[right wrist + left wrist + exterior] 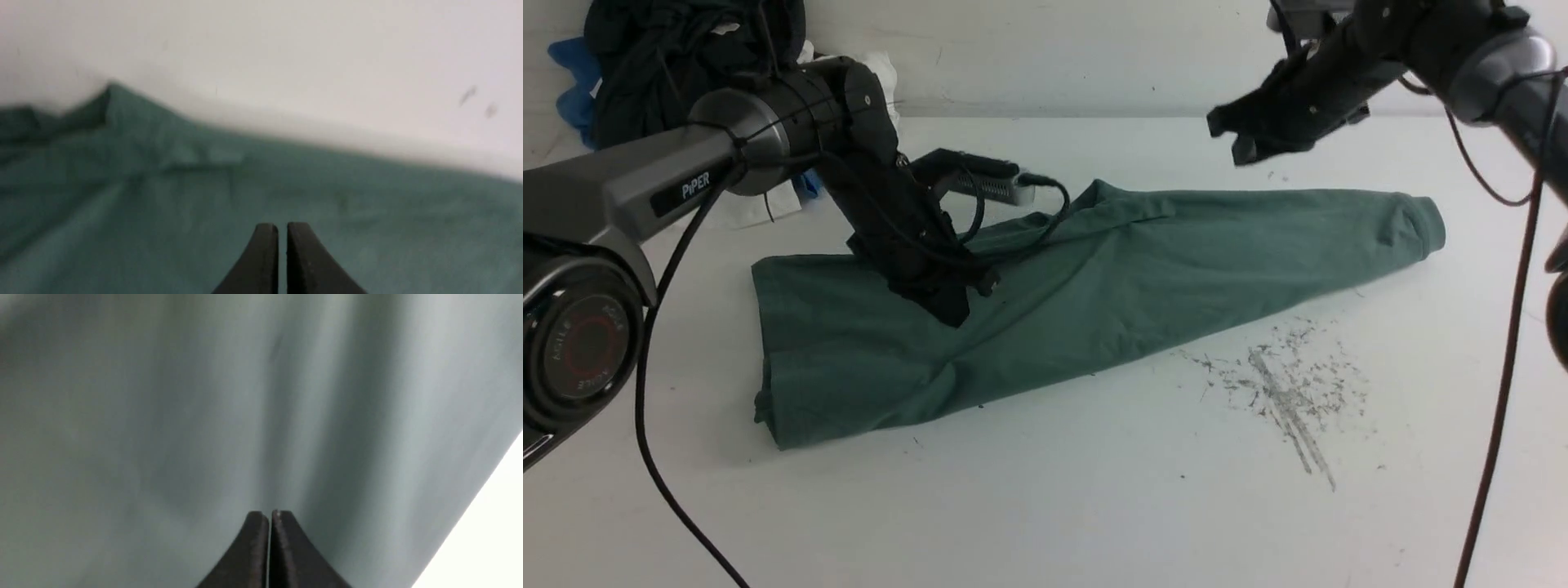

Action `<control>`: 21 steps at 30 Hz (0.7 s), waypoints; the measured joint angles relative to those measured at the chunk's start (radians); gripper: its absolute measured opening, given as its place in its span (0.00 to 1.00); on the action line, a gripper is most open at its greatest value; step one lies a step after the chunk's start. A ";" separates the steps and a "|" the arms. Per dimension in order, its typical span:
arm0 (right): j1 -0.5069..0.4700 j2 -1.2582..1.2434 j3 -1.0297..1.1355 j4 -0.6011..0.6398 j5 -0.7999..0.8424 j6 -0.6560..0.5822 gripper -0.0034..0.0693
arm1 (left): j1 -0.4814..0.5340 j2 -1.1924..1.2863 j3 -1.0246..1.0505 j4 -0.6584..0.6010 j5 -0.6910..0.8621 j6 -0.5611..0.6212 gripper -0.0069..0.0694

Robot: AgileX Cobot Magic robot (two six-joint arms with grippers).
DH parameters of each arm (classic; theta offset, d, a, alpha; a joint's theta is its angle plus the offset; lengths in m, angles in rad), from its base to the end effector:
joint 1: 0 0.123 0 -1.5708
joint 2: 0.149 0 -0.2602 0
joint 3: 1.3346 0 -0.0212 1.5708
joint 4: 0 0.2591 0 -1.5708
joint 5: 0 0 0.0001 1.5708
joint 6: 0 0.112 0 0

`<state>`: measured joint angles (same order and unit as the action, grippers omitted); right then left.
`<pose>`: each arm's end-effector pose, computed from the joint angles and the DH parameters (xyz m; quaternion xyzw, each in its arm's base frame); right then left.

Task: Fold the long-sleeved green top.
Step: Use both arms to drag the lower edge of the fabric forward and fold it over the upper edge

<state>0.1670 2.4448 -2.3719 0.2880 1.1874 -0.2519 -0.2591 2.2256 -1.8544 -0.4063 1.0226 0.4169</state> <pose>0.5119 0.1162 0.1844 -0.1760 0.9544 0.1326 0.2013 0.4479 -0.1578 0.1507 0.2450 0.9430 -0.1738 0.1431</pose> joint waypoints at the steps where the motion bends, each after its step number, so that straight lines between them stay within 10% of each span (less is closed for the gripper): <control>1: 0.002 0.013 0.015 0.032 0.020 -0.022 0.09 | -0.003 0.001 0.000 -0.039 -0.029 0.019 0.08; 10: 0.115 0.082 0.084 0.052 0.031 -0.049 0.04 | -0.045 0.093 -0.040 -0.304 -0.253 0.216 0.08; 21: 0.168 0.017 0.175 -0.054 0.025 0.055 0.04 | 0.014 0.213 -0.172 -0.281 -0.452 0.240 0.08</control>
<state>0.3354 2.4620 -2.1973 0.2339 1.2127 -0.1965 -0.2447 2.4391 -2.0260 -0.6869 0.5709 0.6568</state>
